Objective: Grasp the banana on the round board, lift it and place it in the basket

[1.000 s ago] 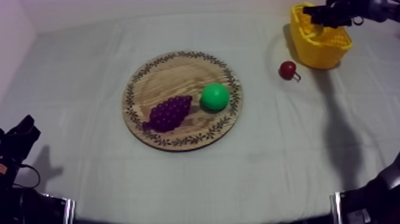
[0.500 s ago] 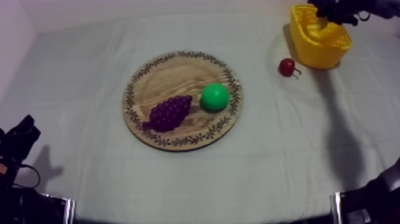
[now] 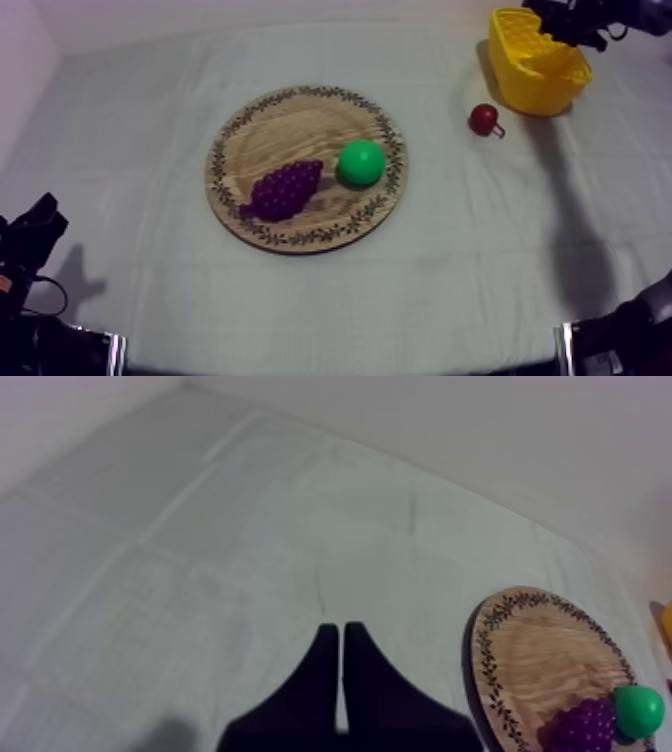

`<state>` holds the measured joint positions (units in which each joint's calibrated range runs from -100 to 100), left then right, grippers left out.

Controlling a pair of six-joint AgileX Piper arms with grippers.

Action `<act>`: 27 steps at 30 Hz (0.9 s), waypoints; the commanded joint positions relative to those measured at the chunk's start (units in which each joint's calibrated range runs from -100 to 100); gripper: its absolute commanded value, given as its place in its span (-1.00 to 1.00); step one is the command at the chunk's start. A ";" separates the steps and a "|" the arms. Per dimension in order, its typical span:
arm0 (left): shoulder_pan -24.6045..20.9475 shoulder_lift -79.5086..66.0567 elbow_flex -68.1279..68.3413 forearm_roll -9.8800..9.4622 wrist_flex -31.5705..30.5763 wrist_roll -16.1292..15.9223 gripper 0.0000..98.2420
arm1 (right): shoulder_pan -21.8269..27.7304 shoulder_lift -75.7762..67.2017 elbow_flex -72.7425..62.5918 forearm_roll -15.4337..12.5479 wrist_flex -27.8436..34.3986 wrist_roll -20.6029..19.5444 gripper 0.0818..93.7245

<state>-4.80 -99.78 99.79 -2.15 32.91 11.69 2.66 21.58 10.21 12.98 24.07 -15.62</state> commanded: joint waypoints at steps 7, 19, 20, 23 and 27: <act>-0.01 -0.05 -0.01 -0.03 0.00 0.01 -1.00 | 1.27 -12.34 13.03 -6.50 -3.64 8.01 -0.98; -0.01 -0.05 -0.01 -0.03 0.00 -0.03 -1.00 | 2.64 -45.67 43.43 -21.34 -5.17 22.77 -0.99; -0.01 -0.05 -0.01 -0.03 0.00 -0.02 -1.00 | 2.68 -48.68 46.37 -21.80 -5.54 23.35 -0.99; -0.01 -0.05 -0.01 -0.03 0.00 0.00 -1.00 | 2.65 -57.97 55.24 -22.99 -6.71 25.01 -0.99; -0.01 -0.05 -0.01 -0.03 0.00 0.01 -1.00 | 2.84 -70.60 65.55 -24.06 -6.46 26.75 -0.99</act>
<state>-4.80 -99.78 99.79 -2.15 32.91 11.69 5.44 -36.22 65.54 -11.00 17.06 10.27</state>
